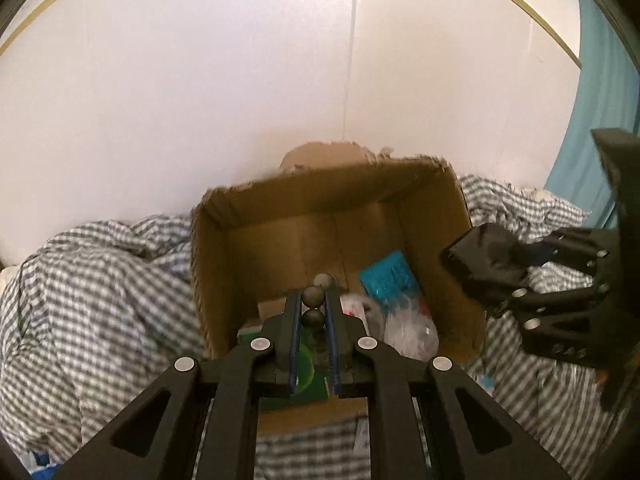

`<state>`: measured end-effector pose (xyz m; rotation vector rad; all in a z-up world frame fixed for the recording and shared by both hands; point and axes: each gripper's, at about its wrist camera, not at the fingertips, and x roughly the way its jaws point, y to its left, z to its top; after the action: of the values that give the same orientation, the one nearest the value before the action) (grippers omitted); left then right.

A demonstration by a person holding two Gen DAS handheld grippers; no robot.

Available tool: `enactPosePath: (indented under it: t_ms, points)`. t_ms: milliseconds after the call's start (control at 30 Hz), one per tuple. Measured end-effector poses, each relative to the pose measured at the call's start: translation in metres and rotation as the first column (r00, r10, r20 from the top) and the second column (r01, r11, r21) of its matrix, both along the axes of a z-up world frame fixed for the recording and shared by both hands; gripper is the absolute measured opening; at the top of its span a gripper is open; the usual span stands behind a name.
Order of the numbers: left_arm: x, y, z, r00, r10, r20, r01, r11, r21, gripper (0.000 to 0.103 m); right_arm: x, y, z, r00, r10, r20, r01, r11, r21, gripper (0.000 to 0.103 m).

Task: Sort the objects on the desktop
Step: 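Grasp the bead bracelet with the left tool, carry both items into the box and release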

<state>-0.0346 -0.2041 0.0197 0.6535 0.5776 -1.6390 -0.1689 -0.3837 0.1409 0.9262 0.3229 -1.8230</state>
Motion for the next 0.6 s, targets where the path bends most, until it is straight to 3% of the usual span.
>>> enactPosePath:
  t_ms: [333, 600]
  points:
    - [-0.024, -0.056, -0.016, 0.999, -0.024, 0.04, 0.024, 1.0, -0.012, 0.012, -0.043, -0.043, -0.009, 0.999, 0.003, 0.054, 0.002, 0.995, -0.096, 0.045]
    - [-0.031, -0.074, -0.049, 0.997, -0.037, 0.063, 0.035, 0.999, 0.021, 0.012, -0.058, -0.06, -0.029, 0.998, 0.016, 0.062, -0.011, 0.996, -0.093, 0.045]
